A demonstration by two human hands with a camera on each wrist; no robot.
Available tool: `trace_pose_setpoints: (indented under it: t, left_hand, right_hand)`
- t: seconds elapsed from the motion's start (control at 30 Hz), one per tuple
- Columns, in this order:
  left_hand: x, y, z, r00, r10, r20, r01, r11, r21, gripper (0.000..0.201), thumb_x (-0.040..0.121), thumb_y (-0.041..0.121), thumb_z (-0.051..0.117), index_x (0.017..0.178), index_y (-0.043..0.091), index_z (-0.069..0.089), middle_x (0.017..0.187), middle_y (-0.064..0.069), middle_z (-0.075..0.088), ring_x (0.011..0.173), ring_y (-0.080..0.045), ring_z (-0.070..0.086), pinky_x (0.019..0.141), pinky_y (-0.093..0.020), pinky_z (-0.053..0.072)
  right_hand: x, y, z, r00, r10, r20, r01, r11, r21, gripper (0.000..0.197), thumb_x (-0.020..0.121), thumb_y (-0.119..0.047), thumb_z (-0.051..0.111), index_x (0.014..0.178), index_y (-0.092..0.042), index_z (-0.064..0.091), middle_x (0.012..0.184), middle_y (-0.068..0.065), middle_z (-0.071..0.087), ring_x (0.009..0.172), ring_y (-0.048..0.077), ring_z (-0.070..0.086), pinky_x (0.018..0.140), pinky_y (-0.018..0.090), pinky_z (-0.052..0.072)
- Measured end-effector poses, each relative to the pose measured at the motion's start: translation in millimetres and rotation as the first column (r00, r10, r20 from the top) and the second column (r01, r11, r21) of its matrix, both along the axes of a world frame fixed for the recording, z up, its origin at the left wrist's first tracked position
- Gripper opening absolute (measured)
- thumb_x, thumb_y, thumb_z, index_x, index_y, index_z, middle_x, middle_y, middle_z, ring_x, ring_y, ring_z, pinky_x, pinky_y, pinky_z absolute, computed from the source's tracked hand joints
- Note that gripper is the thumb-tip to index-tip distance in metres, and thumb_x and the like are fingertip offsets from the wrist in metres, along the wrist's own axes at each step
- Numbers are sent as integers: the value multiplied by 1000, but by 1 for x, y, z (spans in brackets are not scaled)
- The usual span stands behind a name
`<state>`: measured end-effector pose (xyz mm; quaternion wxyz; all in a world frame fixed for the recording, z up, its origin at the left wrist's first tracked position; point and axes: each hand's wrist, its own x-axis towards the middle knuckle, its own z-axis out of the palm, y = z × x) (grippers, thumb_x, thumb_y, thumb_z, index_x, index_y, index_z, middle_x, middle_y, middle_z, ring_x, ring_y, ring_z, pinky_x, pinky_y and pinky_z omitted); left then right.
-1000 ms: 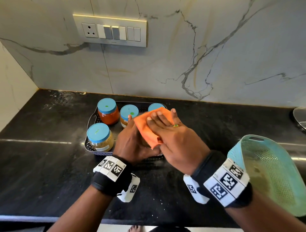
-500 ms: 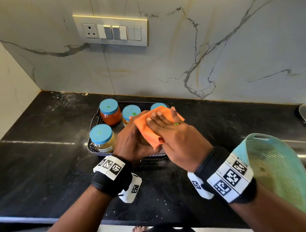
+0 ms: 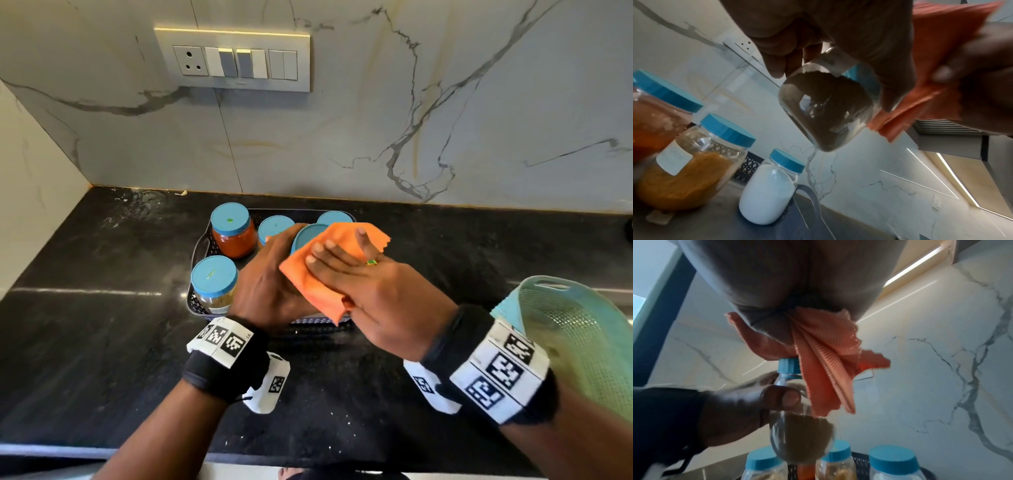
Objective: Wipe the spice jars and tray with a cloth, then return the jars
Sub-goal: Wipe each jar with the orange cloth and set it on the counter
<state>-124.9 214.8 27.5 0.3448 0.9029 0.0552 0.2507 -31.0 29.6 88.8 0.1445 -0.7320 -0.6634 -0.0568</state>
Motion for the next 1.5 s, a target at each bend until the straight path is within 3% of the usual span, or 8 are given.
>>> trace_pose_setpoints:
  t: [0.23, 0.3, 0.37, 0.57, 0.97, 1.13, 1.37, 1.5]
  left_hand:
    - [-1, -14, 10, 995, 69, -73, -86, 960, -265, 88, 59, 59, 78, 136, 31, 43, 123, 16, 66, 114, -8, 65, 95, -39, 55]
    - [2, -17, 11, 995, 68, -66, -89, 915, -394, 84, 63, 60, 75, 135, 32, 40, 123, 19, 65, 114, -4, 64, 98, -41, 55]
    - [5, -20, 14, 998, 36, -58, -61, 852, -520, 73, 67, 59, 73, 130, 40, 40, 124, 19, 64, 115, -2, 63, 100, -41, 54]
    - [4, -18, 25, 1000, 3, -14, -11, 793, -609, 64, 72, 55, 70, 128, 38, 43, 116, 36, 63, 112, 7, 62, 89, -13, 50]
    - [3, -12, 34, 998, -12, 54, 41, 811, -584, 71, 73, 46, 72, 135, 19, 46, 117, 28, 66, 111, 2, 64, 86, -13, 50]
    - [3, -12, 38, 997, -67, 30, 71, 762, -644, 82, 67, 67, 77, 133, 31, 44, 120, 24, 67, 114, -4, 65, 86, -19, 53]
    - [6, -8, 45, 996, -30, 86, 78, 771, -632, 66, 71, 46, 74, 128, 27, 48, 114, 25, 69, 109, 4, 64, 87, -13, 50]
    - [7, -9, 47, 996, -78, 54, 94, 748, -657, 89, 64, 68, 80, 134, 25, 46, 117, 23, 68, 111, -1, 65, 86, -18, 53]
  right_hand:
    - [29, -26, -8, 864, -155, -479, 245, 961, 131, 53, 89, -26, 43, 141, -19, 50, 137, -9, 60, 130, 4, 54, 120, 31, 30]
    - [21, -20, -6, 754, -153, -639, 349, 917, 193, 41, 86, -25, 46, 120, -21, 68, 92, -30, 71, 87, -8, 67, 86, 7, 45]
    - [11, -15, -8, 705, -139, -695, 401, 887, 230, 31, 83, -18, 49, 99, -24, 75, 72, -21, 70, 65, -3, 63, 64, 13, 48]
    - [3, -19, -17, 900, 40, -434, 117, 937, 328, 47, 95, -7, 55, 142, -6, 51, 152, 6, 45, 144, 16, 39, 117, 29, 37]
    - [3, -18, -17, 916, 84, -393, 72, 928, 365, 56, 90, 5, 60, 143, -10, 50, 153, 6, 44, 145, 23, 39, 115, 37, 41]
    - [16, -13, -18, 796, 76, -601, 228, 882, 413, 46, 96, -11, 58, 142, -10, 51, 149, 3, 50, 133, 12, 54, 102, 42, 53]
    - [3, -15, -16, 912, 119, -392, 55, 913, 405, 52, 92, 3, 59, 143, -6, 48, 154, 10, 42, 146, 25, 36, 117, 38, 37]
    - [16, -14, -17, 865, 35, -501, 217, 874, 435, 52, 92, 2, 60, 142, -8, 51, 151, 6, 46, 140, 16, 45, 109, 43, 47]
